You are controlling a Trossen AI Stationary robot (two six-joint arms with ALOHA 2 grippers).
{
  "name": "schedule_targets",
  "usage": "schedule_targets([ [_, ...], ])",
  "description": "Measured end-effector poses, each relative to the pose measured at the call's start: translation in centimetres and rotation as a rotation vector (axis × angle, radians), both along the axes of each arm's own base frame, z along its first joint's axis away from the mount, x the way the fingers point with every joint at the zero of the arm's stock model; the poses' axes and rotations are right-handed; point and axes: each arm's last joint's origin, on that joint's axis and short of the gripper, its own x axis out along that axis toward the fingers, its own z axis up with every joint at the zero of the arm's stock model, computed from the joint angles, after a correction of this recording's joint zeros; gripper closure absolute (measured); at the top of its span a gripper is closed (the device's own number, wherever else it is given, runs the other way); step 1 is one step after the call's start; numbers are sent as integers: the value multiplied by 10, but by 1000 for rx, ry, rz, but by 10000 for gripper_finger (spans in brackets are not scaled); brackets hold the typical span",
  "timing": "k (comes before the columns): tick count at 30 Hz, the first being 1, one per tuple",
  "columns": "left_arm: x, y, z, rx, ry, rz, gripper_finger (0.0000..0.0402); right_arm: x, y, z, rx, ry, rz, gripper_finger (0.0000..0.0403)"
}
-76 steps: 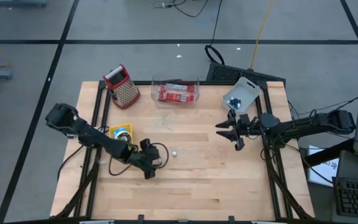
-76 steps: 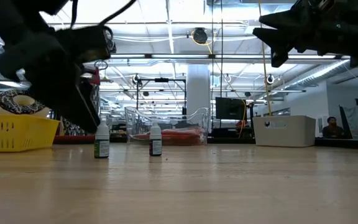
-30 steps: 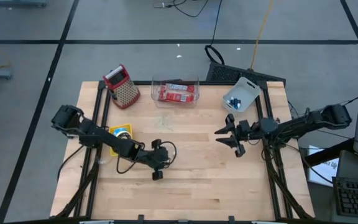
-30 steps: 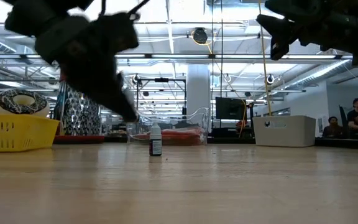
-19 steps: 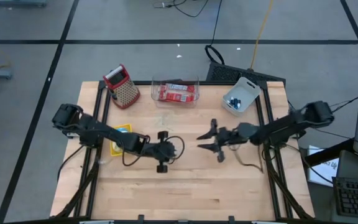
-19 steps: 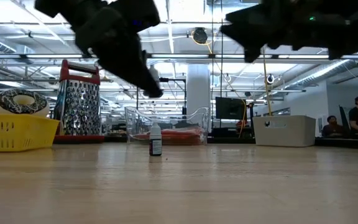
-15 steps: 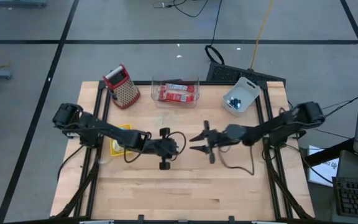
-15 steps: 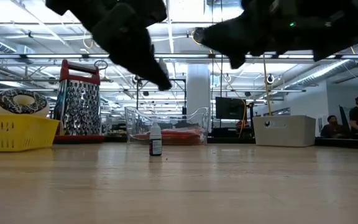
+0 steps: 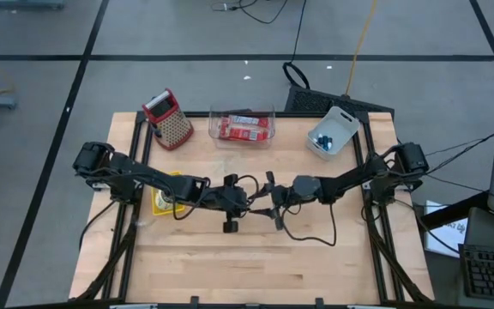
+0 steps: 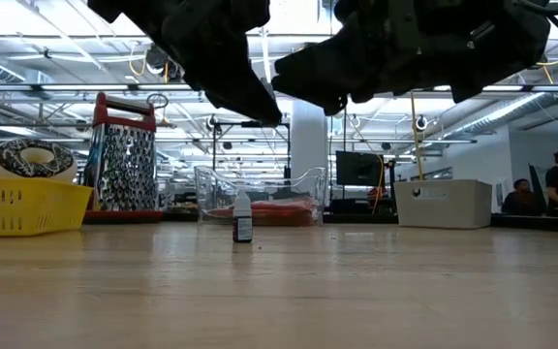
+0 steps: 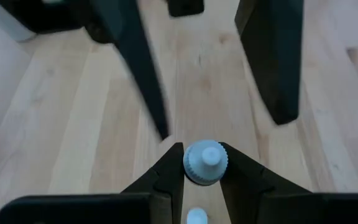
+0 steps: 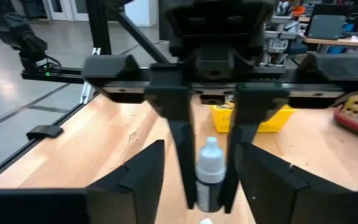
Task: Pick & Place Food Item
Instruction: Put the green food coloring bottle into the white bin
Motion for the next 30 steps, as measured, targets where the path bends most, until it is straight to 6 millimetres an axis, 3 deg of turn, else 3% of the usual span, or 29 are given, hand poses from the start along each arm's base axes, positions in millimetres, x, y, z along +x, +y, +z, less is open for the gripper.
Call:
schedule_targets([
  [7, 2, -1, 3, -7, -40, -2, 316, 0, -1, 4, 6, -34, -21, 209],
  [30, 5, -1, 7, -18, -91, 1, 316, 0, -1, 1, -30, -12, -18, 331],
])
